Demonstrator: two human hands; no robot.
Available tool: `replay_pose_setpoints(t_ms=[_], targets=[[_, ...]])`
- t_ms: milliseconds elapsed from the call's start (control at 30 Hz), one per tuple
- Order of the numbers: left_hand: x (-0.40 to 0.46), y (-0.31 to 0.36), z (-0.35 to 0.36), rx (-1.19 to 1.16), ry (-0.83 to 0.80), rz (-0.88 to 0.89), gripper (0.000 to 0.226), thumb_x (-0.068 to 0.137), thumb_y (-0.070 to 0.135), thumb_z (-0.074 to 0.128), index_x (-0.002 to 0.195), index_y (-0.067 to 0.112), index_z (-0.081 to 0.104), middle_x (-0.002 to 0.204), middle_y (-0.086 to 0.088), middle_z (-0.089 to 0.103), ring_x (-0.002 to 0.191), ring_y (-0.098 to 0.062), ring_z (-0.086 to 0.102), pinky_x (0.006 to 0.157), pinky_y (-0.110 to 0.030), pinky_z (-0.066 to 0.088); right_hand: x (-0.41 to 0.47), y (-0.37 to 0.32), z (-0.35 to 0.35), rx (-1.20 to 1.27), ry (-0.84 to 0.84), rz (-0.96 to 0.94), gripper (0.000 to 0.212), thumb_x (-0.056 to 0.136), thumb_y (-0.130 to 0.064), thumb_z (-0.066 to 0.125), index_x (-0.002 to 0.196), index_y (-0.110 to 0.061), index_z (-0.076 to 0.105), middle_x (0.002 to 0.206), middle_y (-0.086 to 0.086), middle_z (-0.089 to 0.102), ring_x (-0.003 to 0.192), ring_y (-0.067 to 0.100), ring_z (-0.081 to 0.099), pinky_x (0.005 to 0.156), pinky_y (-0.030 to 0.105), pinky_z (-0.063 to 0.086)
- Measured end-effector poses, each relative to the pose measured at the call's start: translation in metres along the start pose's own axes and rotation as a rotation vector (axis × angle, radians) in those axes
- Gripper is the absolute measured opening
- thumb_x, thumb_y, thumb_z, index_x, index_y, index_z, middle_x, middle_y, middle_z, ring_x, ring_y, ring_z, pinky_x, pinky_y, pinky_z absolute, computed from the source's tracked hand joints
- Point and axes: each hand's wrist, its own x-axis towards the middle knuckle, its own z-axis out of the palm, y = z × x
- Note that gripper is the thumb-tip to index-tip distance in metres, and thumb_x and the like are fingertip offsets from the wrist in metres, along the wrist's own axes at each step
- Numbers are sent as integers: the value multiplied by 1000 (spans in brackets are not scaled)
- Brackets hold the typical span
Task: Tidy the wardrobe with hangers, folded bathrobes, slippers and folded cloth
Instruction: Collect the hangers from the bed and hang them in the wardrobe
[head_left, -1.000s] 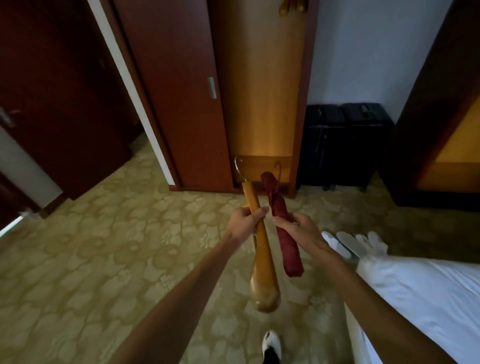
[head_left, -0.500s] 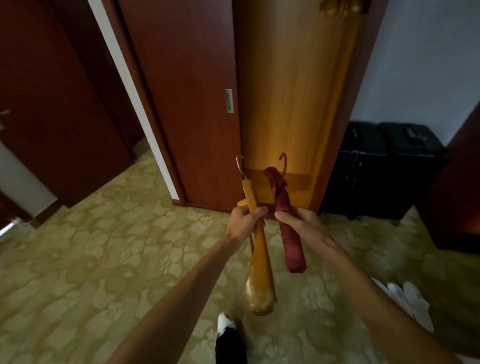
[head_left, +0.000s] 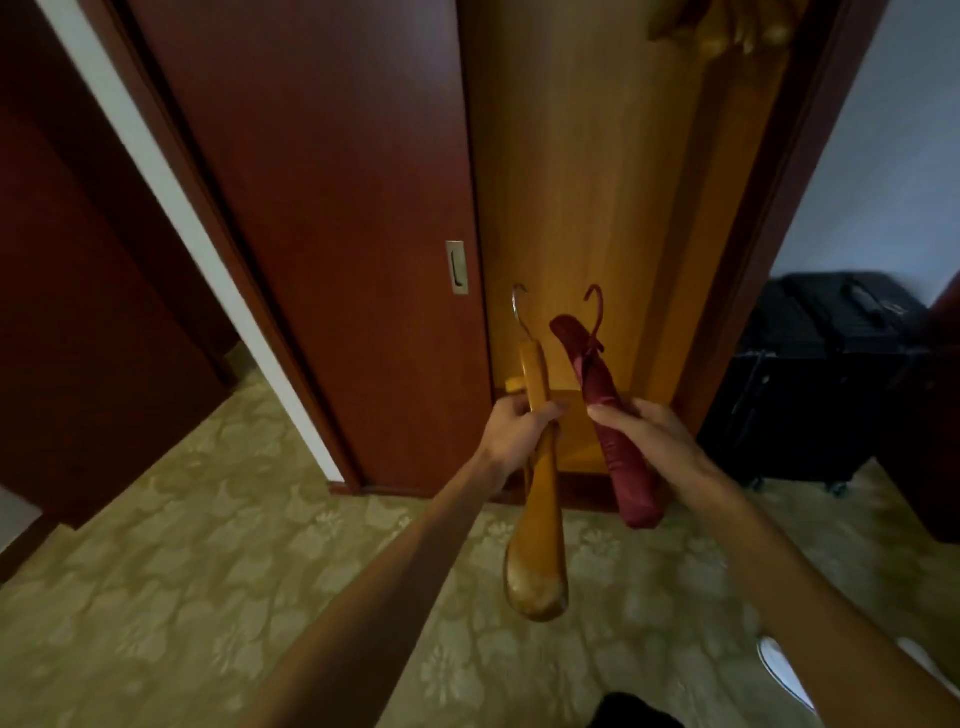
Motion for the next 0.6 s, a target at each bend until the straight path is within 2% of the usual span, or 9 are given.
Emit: replay_pose_setpoints(t_ms=[67, 167, 300, 467, 600], targets=[[31, 9, -5, 4, -37, 16, 32, 91, 37, 69, 74, 10, 70, 67, -5, 66, 56, -14, 57, 59, -29, 45, 27, -10, -3, -7, 39, -4, 38, 86, -47, 68, 112, -19, 68, 101, 4, 71, 92, 17, 67, 72, 26, 49], [77, 30, -10, 0, -78, 17, 32, 91, 37, 69, 74, 10, 69, 67, -5, 64, 56, -14, 56, 60, -28, 46, 71, -28, -12, -22, 76, 6, 39, 85, -52, 68, 109, -22, 69, 104, 1, 72, 97, 16, 68, 84, 32, 53], [141, 68, -11, -77, -93, 46, 35, 89, 39, 69, 79, 5, 71, 70, -10, 66, 60, -19, 57, 64, -30, 47, 133, -61, -32, -17, 123, -19, 41, 88, -53, 65, 113, -20, 68, 107, 1, 70, 98, 16, 65, 75, 26, 50], [243, 144, -13, -26, -95, 140, 34, 89, 43, 67, 91, 10, 73, 74, -2, 68, 65, -11, 61, 62, -23, 46, 224, -117, -74, -43, 167, -114, 39, 84, -54, 69, 105, -22, 72, 103, 1, 74, 98, 19, 69, 94, 39, 54], [326, 218, -17, -1, -78, 242, 37, 89, 44, 67, 99, 9, 74, 78, -3, 69, 73, -17, 60, 69, -30, 46, 295, -180, -119, -80, 234, -165, 36, 84, -51, 71, 98, -19, 72, 98, 4, 74, 90, 19, 70, 85, 37, 54]])
